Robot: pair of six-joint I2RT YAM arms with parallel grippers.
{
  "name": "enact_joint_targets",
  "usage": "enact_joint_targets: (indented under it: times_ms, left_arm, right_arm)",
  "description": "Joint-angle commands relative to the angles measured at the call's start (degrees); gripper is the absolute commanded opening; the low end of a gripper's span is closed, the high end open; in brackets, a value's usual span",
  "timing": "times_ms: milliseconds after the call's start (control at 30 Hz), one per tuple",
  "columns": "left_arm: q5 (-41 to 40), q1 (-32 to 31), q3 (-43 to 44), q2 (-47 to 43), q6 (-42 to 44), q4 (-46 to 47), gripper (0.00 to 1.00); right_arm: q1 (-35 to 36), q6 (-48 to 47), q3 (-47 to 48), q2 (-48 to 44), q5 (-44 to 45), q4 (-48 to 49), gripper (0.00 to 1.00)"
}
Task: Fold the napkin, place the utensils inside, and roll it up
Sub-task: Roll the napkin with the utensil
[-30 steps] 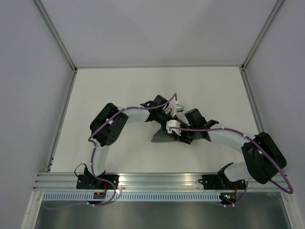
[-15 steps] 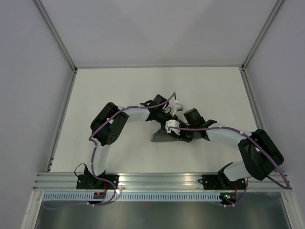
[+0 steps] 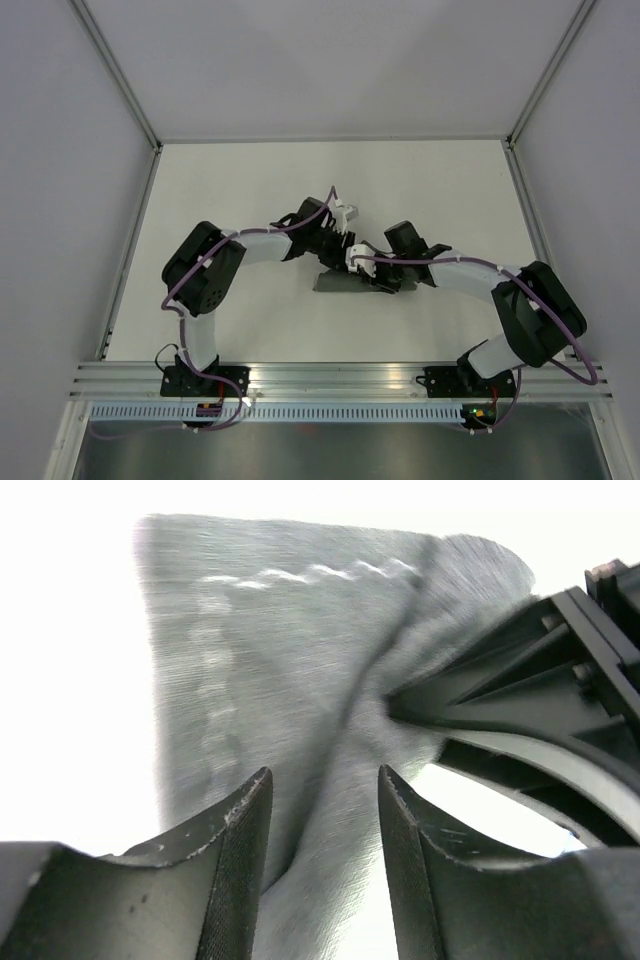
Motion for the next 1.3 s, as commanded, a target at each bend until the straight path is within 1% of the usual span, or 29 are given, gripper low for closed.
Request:
enact_joint_targets:
  times_ms: [0,67,100,167,200,233,267,300,333,367,400,433,500,533,567,600,633,667,700,733,800,833,900,933,1033,1133,1267]
  left_arm:
    - [-10.57,4.13,-4.87,-6.5,-10.26,10.06,0.53]
    - [-12.16,5.01,-7.84,-9.31,-12.46,13.65,0.53]
    - [-15.04,5.45,-8.91,-10.46,-12.82,14.72,0.53]
    - [-18.04,5.72,-12.6,-14.13,-13.87,18.75,0.53]
    - [-22.06,5.72,-14.0,-15.55,-14.05,20.25,0.53]
    - [-24.19,5.72,-17.24,-16.96,-14.23,21.92,0.53]
    - [-28.82,5.63,-19.18,-20.45,-14.49,26.12,0.53]
    - [-31.74,5.63,-21.38,-21.97,-14.58,28.33,0.53]
    - [-34.73,5.54,-25.49,-23.9,-14.67,30.36,0.53]
    - [-40.15,5.02,-27.53,-25.39,-13.63,32.64,0.53]
    - [-41.51,4.75,-29.21,-27.85,-12.66,36.23,0.53]
    - [-42.57,4.32,-31.14,-28.74,-10.04,37.22,0.53]
    - [-45.21,1.07,-32.47,-30.84,-5.12,38.8,0.54]
    - [-46.35,-0.68,-32.82,-31.12,1.61,39.77,0.56]
    - [-50.36,-4.96,-33.09,-31.21,5.33,40.83,0.6]
    - [-51.88,-7.0,-33.44,-30.6,9.02,43.97,0.62]
    - [-53.2,-8.94,-33.35,-29.81,16.19,45.04,0.63]
    - [-53.65,-11.74,-33.27,-29.2,19.05,46.01,0.64]
    - [-53.13,-12.9,-32.83,-28.58,21.52,46.89,0.65]
    - [-53.3,-13.96,-32.48,-27.18,25.72,46.9,0.65]
    - [-50.68,-15.98,-30.99,-25.86,29.78,45.77,0.66]
    - [-50.32,-16.77,-30.63,-25.15,34.5,44.8,0.66]
    - [-48.91,-19.15,-30.63,-22.96,39.71,45.06,0.68]
    - [-48.38,-19.76,-30.11,-22.43,43.65,43.23,0.69]
    - [-43.65,-21.52,-28.61,-20.32,47.54,38.84,0.7]
    - [-41.88,-22.32,-27.82,-18.3,50.44,38.2,0.72]
    - [-38.98,-23.02,-26.33,-15.4,51.69,37.06,0.78]
  right_arm:
    - [-1.97,-0.91,1.23,3.43,-1.76,-7.19,0.15]
    - [-3.64,-1.53,3.33,4.39,-3.78,-8.95,0.14]
    - [-4.08,-2.14,4.21,5.7,-4.57,-11.13,0.14]
    - [-5.58,-2.93,7.11,7.99,-7.11,-13.52,0.13]
    - [-6.01,-3.81,8.08,8.79,-7.83,-15.97,0.13]
    - [-6.72,-4.42,10.27,9.66,-8.79,-17.38,0.13]
    - [-7.16,-4.95,11.33,11.59,-10.19,-18.79,0.13]
    - [-7.51,-5.48,12.39,12.48,-11.16,-21.41,0.13]
    - [-8.3,-6.01,14.31,13.27,-12.04,-22.22,0.13]
    - [-8.91,-6.19,15.2,15.1,-12.66,-23.1,0.14]
    - [-9.18,-6.62,16.25,15.99,-13.97,-25.11,0.14]
    - [-9.79,-7.32,18.35,17.04,-14.51,-26.26,0.14]
    - [-10.67,-8.03,20.91,20.47,-16.09,-30.11,0.14]
    - [-11.03,-8.73,23.79,21.79,-16.44,-31.53,0.13]
    - [-11.2,-9.26,25.3,24.59,-16.97,-33.11,0.14]
    - [-11.55,-9.79,26.8,26.09,-18.19,-36.43,0.13]
    - [-12.17,-10.23,29.51,28.63,-18.73,-37.69,0.14]
    - [-12.61,-10.58,30.58,29.7,-19.08,-38.74,0.13]
    - [-13.31,-10.84,31.55,30.67,-19.78,-40.58,0.13]
    - [-13.49,-10.93,33.04,31.46,-19.79,-41.12,0.13]
    - [-13.93,-10.41,34.1,33.57,-19.7,-41.74,0.14]
    - [-14.02,-10.15,35.06,34.27,-19.61,-41.83,0.13]
    - [-14.19,-9.88,35.86,35.77,-19.7,-42.53,0.14]
    - [-14.28,-9.88,36.47,36.47,-19.79,-42.79,0.14]
    - [-14.37,-9.7,37.0,37.09,-19.61,-42.8,0.13]
    - [-14.46,-9.09,37.36,37.71,-19.08,-42.36,0.14]
    - [-14.55,-8.91,37.45,38.5,-18.91,-42.18,0.13]
